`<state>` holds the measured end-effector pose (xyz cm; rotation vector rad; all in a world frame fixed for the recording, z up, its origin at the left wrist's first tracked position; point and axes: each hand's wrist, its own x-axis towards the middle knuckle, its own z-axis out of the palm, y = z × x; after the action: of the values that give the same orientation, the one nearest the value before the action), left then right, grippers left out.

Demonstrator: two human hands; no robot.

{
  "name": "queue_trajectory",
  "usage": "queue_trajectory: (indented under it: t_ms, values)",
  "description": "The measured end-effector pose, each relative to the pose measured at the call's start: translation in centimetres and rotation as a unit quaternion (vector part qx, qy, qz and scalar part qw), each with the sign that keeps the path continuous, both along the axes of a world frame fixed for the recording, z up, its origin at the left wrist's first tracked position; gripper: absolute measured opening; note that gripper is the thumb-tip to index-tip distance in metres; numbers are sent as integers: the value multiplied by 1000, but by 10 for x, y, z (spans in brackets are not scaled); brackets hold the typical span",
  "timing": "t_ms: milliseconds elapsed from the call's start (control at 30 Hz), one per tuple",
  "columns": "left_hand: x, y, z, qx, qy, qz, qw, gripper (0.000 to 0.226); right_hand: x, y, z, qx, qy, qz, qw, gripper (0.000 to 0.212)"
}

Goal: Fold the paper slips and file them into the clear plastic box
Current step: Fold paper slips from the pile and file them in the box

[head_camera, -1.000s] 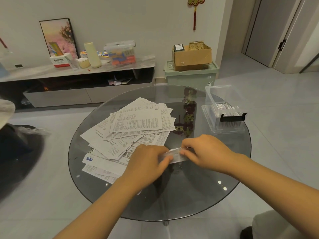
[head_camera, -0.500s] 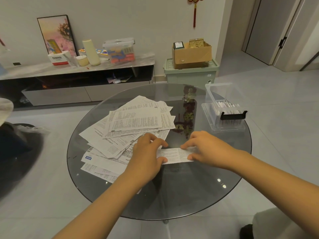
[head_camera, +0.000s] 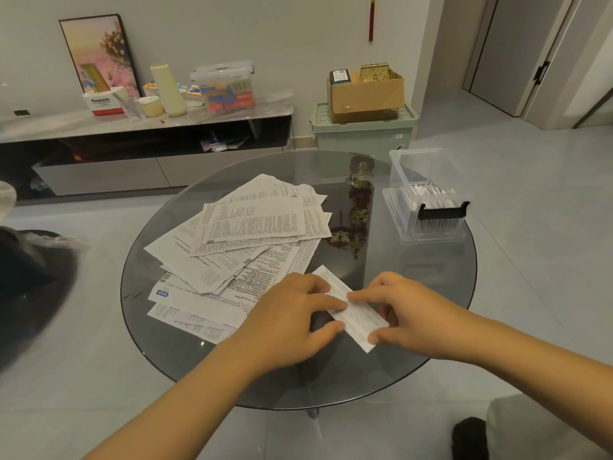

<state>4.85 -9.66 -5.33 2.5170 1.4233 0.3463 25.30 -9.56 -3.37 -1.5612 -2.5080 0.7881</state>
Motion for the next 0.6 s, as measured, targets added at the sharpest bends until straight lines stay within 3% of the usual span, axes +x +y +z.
queue_trajectory:
  t_ms: [167,400,600]
  values:
    - [-2,-3,-3,-32,-2,-24,999,50,11,-10,-3,-37,69,-5,997,45]
    - [-2,-3,0,-58,-8,-34,998,70,15,-10,2,25,115,-4,993,24]
    - [-1,-5,2,-48,-7,-38,998,67,12,0,6,33,156,5,987,15]
